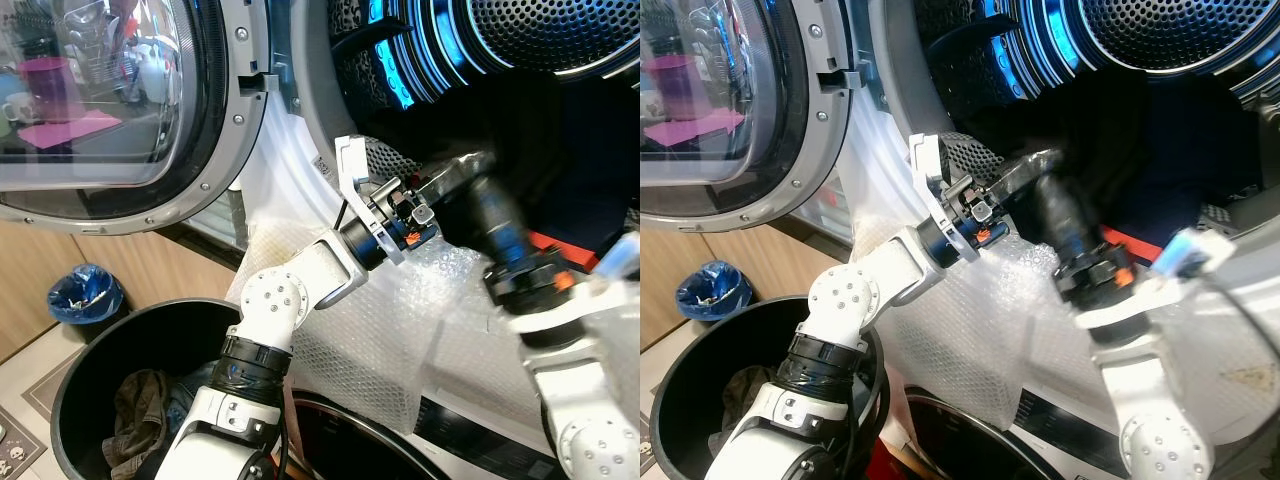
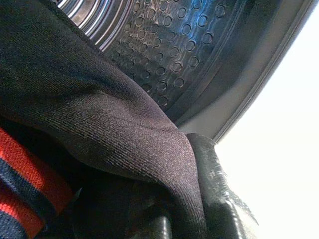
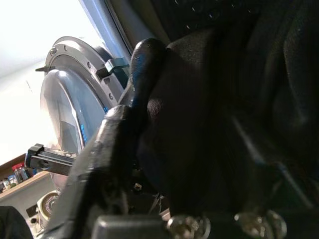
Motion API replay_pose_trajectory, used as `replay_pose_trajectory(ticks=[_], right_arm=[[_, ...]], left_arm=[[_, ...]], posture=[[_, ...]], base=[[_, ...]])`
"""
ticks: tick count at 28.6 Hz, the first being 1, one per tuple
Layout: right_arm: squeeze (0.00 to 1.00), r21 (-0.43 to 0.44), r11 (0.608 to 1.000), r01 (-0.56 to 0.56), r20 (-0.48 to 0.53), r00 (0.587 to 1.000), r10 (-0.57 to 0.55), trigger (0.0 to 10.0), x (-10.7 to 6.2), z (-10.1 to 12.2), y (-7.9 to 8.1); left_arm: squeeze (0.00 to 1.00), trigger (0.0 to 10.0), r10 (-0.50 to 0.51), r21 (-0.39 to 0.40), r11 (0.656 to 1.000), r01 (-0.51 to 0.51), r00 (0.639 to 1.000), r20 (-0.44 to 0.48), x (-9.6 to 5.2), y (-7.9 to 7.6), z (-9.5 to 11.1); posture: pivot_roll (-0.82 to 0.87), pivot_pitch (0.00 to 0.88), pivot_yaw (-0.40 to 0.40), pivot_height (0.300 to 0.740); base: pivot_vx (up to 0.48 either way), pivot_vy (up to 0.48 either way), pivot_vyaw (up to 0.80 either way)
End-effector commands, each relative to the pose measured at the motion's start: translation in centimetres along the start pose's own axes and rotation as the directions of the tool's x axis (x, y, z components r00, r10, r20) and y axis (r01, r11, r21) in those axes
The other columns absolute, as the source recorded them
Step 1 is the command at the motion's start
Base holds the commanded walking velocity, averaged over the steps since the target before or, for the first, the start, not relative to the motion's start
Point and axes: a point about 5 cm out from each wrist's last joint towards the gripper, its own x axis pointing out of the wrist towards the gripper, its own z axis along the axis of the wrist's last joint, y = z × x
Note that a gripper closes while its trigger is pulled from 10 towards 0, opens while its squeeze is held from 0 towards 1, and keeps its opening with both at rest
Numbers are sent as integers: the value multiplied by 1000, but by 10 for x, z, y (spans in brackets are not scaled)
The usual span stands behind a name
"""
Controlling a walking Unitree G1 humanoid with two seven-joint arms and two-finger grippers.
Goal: Clothes washing
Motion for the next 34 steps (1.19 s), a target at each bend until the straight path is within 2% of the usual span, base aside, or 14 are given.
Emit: replay_pose_trajectory(ticks=[1, 2, 3, 4, 8, 12, 16, 20, 23, 28, 29, 30, 33, 34], right_arm=[[0, 1, 1000, 17, -16, 1000, -17, 0, 0, -3, -3], [0, 5, 1000, -1, -5, 1000, 1, 3373, 0, -2, -2], [0, 5, 1000, -5, -3, 1000, 5, 3373, 0, -1, -1], [0, 6, 1000, -7, -7, 1000, 7, 10000, -1, -2, -2], [0, -39, 999, 18, -74, 997, -20, 10000, -13, -9, -10], [0, -68, 997, 21, -210, 977, -34, 10000, -38, -20, -19], [0, -108, 994, 24, -295, 954, -55, 10000, -48, -27, -23], [0, -164, 986, -4, -469, 880, -75, 10000, -66, -44, -28], [0, -143, 990, -18, -505, 861, -57, 10000, -72, -52, -27], [0, -57, 996, -61, -553, 833, 19, 10000, -73, -71, -15], [0, -23, 997, -70, -576, 816, 44, 10000, -77, -80, -12], [0, -23, 997, -70, -576, 816, 44, 10000, -77, -80, -12], [0, -3, 998, -64, -622, 781, 48, 10000, -88, -91, -11], [0, 8, 999, -50, -640, 767, 44, 10000, -94, -96, -11]], left_arm=[[0, 0, -151, -59, 987, 151, 989, 1, 26, -23, -17], [0, 0, -152, -59, 987, 152, 988, 0, 26, -23, -17], [0, 0, -153, -59, 986, 153, 988, 0, 26, -23, -17], [0, 0, -164, -61, 985, 164, 986, 2, 26, -25, -17], [0, 0, -197, -63, 978, 197, 980, 3, 25, -30, -14], [0, 0, -326, 3, 945, 328, 940, -97, 23, -51, -7], [0, 0, -332, 34, 940, 340, 933, -140, 22, -56, -7], [0, 0, -323, 92, 935, 342, 930, -175, 21, -58, -5], [0, 0, -253, 210, 932, 295, 946, -205, 24, -54, 2], [0, 0, -112, 444, 862, 246, 945, -306, 39, -43, 23], [0, 0, -28, 517, 826, 224, 932, -360, 44, -34, 27], [0, 0, -28, 517, 826, 224, 932, -360, 44, -34, 27], [0, 745, 78, 633, 730, 258, 888, -453, 46, -22, 27], [0, 1961, 110, 666, 687, 292, 864, -492, 47, -18, 27]], posture=[[-30, 39, -14, 740], [-30, 39, -14, 740], [-30, 39, -14, 740], [-30, 36, -15, 740], [-25, 32, -16, 740], [-19, 33, -14, 740], [-17, 35, -10, 740], [-17, 38, -9, 740], [-19, 41, -10, 740], [-15, 41, -9, 740], [-17, 41, -6, 740], [-17, 41, -6, 740], [-19, 41, 2, 740], [-22, 43, 5, 740]], base=[[0, 0, 0], [0, 0, 0], [0, 0, 0], [0, 0, 0], [0, 0, 0], [0, 0, 0], [0, 0, 0], [0, 0, 0], [0, 0, 0], [0, 0, 0], [0, 0, 0], [0, 0, 0], [0, 0, 0], [0, 0, 0]])
